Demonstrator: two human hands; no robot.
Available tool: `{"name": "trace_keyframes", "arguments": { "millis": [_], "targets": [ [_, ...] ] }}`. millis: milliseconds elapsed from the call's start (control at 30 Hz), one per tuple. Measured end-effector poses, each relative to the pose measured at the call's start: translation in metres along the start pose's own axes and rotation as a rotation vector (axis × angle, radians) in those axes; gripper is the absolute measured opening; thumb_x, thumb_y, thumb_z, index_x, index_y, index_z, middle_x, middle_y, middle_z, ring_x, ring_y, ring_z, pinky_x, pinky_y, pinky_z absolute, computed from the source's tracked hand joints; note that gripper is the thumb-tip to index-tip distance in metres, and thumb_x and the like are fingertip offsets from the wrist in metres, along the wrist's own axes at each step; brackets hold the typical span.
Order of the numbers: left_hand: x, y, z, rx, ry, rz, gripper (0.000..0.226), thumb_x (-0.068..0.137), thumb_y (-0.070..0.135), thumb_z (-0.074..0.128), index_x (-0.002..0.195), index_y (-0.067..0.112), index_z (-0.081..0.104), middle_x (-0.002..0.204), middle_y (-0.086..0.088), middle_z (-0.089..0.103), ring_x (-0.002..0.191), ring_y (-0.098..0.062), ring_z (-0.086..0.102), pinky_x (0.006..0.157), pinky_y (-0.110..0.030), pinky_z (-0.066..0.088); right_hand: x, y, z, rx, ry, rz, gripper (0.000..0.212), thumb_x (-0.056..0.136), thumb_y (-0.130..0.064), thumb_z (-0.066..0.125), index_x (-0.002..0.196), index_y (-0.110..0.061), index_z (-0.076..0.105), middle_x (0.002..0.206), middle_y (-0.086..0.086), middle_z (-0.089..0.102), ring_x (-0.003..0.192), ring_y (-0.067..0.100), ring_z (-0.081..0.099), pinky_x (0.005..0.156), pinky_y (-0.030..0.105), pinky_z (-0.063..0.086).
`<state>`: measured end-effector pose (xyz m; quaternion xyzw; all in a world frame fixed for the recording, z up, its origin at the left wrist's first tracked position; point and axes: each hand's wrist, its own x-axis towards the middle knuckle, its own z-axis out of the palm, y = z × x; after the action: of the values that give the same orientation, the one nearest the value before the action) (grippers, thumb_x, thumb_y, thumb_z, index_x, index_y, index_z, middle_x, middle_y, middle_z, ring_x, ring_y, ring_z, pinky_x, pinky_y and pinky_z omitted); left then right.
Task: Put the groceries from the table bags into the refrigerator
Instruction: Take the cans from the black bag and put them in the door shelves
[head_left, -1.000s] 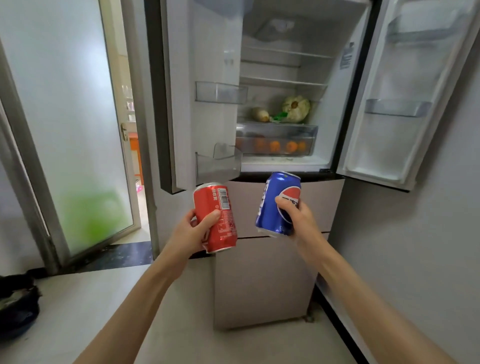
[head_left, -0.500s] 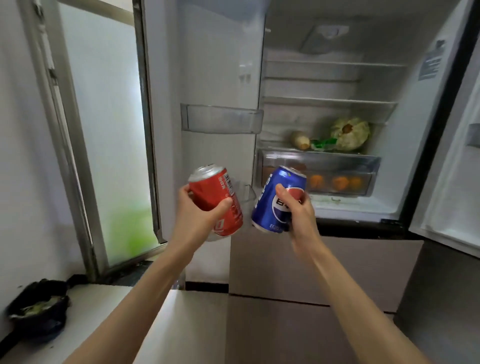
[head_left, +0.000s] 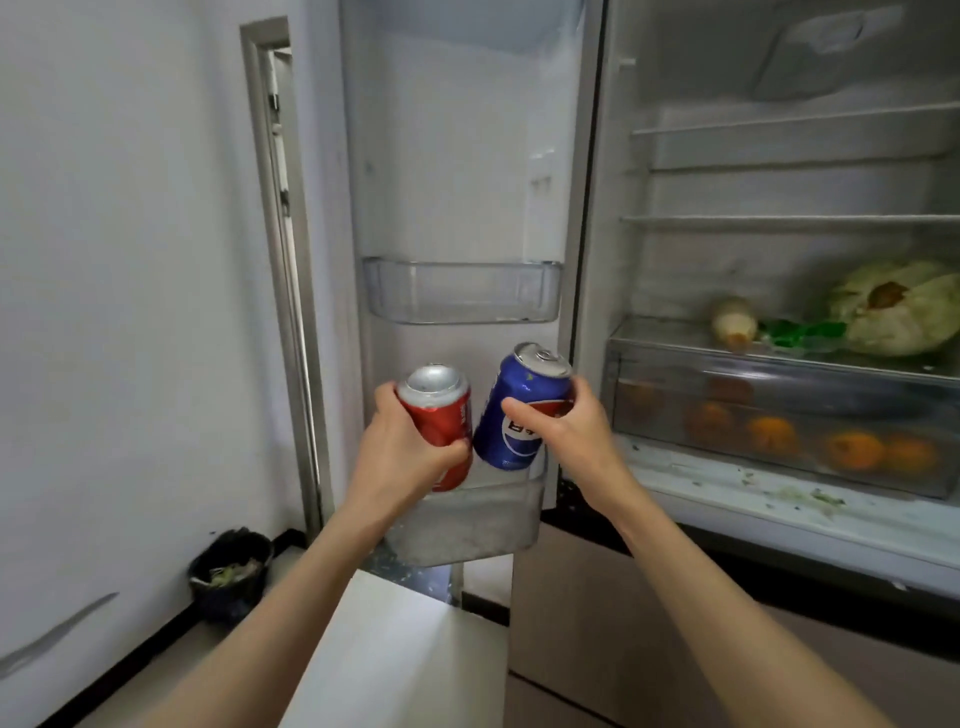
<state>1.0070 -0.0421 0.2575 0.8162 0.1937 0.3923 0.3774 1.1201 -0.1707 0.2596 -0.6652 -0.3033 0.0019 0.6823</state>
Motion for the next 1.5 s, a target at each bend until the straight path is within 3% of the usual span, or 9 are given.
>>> {"name": "trace_keyframes", "arguments": {
  "millis": [200, 333, 500, 700, 933, 1067, 1233, 1333, 1500],
  "targets": [
    [0.007, -0.014, 0.009, 0.183, -0.045, -0.002, 0.076, 0.061, 0.027, 0.079, 0.119, 0.014, 0.033, 0.112, -0.004, 0.059, 0.098, -0.023, 0.06, 0.073, -0.027, 0.042, 0.005, 0.021, 0.012, -0.255, -0.159, -0.097, 0.059, 0.07, -0.025, 0.077, 0.113, -0.032, 0.038, 0.107, -0.009, 0.054, 0.092, 0.005, 0.055, 0.072, 0.011, 0.042],
    [0.011, -0.015, 0.009, 0.3, -0.125, 0.028, 0.079, 0.064, 0.034, 0.077, 0.125, 0.014, 0.032, 0.113, -0.003, 0.06, 0.095, -0.021, 0.061, 0.074, -0.027, 0.045, 0.009, 0.025, 0.007, -0.38, -0.194, -0.107, 0.055, 0.07, -0.029, 0.075, 0.11, -0.035, 0.038, 0.101, -0.013, 0.054, 0.092, 0.008, 0.054, 0.077, 0.023, 0.045],
    [0.01, -0.018, 0.013, 0.344, -0.217, -0.008, 0.071, 0.065, 0.039, 0.078, 0.115, 0.014, 0.034, 0.096, 0.005, 0.053, 0.078, -0.011, 0.054, 0.053, -0.014, 0.036, 0.016, 0.031, -0.001, -0.653, -0.216, -0.103, 0.064, 0.06, -0.045, 0.076, 0.112, -0.026, 0.045, 0.11, -0.004, 0.06, 0.101, 0.019, 0.054, 0.082, 0.033, 0.046],
    [0.019, -0.021, 0.015, 0.37, -0.232, -0.075, 0.074, 0.053, 0.034, 0.083, 0.108, 0.013, 0.039, 0.106, -0.006, 0.057, 0.089, -0.02, 0.059, 0.068, -0.03, 0.049, 0.018, 0.024, -0.002, -0.727, -0.261, -0.099, 0.062, 0.062, -0.043, 0.078, 0.111, -0.019, 0.048, 0.107, -0.004, 0.046, 0.091, 0.014, 0.049, 0.073, 0.026, 0.039],
    [0.023, -0.02, 0.012, 0.395, -0.295, -0.079, 0.064, 0.059, 0.033, 0.082, 0.111, 0.015, 0.051, 0.102, 0.0, 0.062, 0.088, -0.017, 0.061, 0.069, -0.025, 0.048, 0.01, 0.024, 0.0, -0.735, -0.323, -0.114, 0.076, 0.065, -0.037, 0.078, 0.129, -0.022, 0.041, 0.125, 0.001, 0.052, 0.113, 0.021, 0.05, 0.097, 0.04, 0.043],
    [0.024, -0.022, 0.011, 0.395, -0.297, -0.07, 0.064, 0.048, 0.056, 0.066, 0.101, 0.021, 0.061, 0.099, -0.004, 0.062, 0.085, -0.019, 0.062, 0.072, -0.031, 0.054, 0.008, 0.023, -0.006, -0.722, -0.298, -0.115, 0.059, 0.074, -0.039, 0.073, 0.125, -0.021, 0.049, 0.121, 0.001, 0.054, 0.116, 0.018, 0.045, 0.099, 0.04, 0.04],
    [0.015, -0.018, 0.011, 0.378, -0.234, -0.056, 0.063, 0.067, 0.035, 0.077, 0.12, 0.012, 0.052, 0.117, -0.01, 0.055, 0.1, -0.021, 0.055, 0.078, -0.027, 0.044, 0.005, 0.026, -0.007, -0.731, -0.305, -0.118, 0.059, 0.083, -0.04, 0.064, 0.134, -0.021, 0.043, 0.133, 0.004, 0.05, 0.122, 0.02, 0.045, 0.104, 0.042, 0.038],
    [0.011, -0.017, 0.01, 0.369, -0.201, -0.026, 0.08, 0.074, 0.031, 0.075, 0.139, 0.005, 0.034, 0.135, -0.012, 0.049, 0.122, -0.025, 0.047, 0.095, -0.029, 0.038, -0.001, 0.027, -0.005, -0.753, -0.279, -0.141, 0.06, 0.088, -0.039, 0.059, 0.139, -0.021, 0.036, 0.139, 0.003, 0.044, 0.128, 0.02, 0.04, 0.109, 0.04, 0.033],
    [-0.006, -0.015, -0.002, 0.379, -0.191, 0.109, 0.067, 0.086, 0.027, 0.063, 0.141, 0.007, 0.03, 0.141, -0.01, 0.043, 0.129, -0.021, 0.04, 0.101, -0.022, 0.029, -0.02, 0.013, 0.005, -0.802, -0.187, -0.286, 0.055, 0.092, -0.035, 0.054, 0.141, -0.017, 0.035, 0.142, 0.002, 0.041, 0.131, 0.018, 0.034, 0.109, 0.032, 0.027]
  ]
}}
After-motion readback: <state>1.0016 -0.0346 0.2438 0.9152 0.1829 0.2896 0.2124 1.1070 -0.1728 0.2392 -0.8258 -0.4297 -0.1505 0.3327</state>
